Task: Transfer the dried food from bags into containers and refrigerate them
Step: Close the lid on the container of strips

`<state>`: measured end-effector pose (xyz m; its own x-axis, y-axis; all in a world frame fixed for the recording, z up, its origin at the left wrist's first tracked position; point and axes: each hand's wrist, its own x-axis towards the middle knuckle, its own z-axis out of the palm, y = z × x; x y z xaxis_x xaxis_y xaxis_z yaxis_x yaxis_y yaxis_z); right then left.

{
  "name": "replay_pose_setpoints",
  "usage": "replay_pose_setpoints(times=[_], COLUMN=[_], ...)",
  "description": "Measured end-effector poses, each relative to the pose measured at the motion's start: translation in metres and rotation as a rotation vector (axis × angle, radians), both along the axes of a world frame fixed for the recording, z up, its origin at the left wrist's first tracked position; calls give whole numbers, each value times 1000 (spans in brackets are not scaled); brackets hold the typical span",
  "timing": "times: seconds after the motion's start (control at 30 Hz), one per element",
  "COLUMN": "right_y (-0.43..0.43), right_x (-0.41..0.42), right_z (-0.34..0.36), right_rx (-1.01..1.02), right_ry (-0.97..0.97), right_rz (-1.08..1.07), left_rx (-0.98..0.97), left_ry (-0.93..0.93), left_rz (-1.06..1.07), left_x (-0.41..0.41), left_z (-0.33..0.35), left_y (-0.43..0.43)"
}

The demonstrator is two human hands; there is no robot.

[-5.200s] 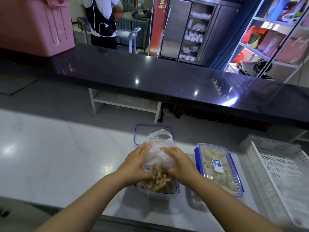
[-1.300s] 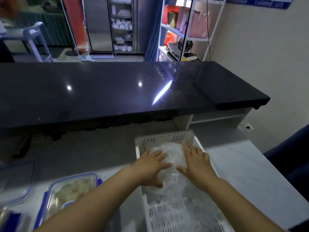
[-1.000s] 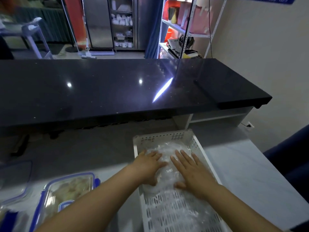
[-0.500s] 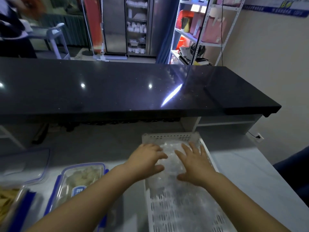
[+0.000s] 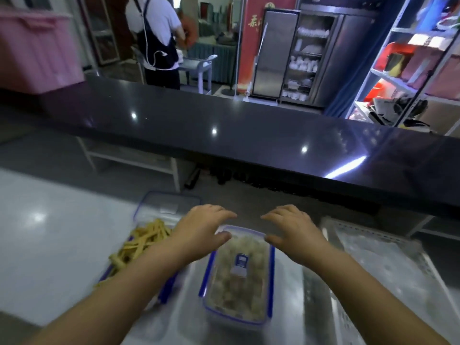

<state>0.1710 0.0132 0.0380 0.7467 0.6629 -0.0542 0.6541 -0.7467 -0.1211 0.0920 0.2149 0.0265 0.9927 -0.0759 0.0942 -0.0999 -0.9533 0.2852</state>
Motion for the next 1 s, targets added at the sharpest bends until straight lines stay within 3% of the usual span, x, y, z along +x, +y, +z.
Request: replay_pose_setpoints(times=[0.27,0.6,0.8,1.0], right_y=[145,205,230,246], right_x=[-41,-36,-19,-8], right_z=[-40,-84,-96,-105], right_rx=[110,168,277,438], right_ry=[134,244,458,621], right_rz=[45,-353,-603,-789], left_rx=[-103,-231,-295,-462], left_ry=[105,229,265,287], left_rz=[295,359,330,467], left_x=[-55,-48,-19,7], left_z=[-31,-83,-104,-110], left_y=[157,251,270,273])
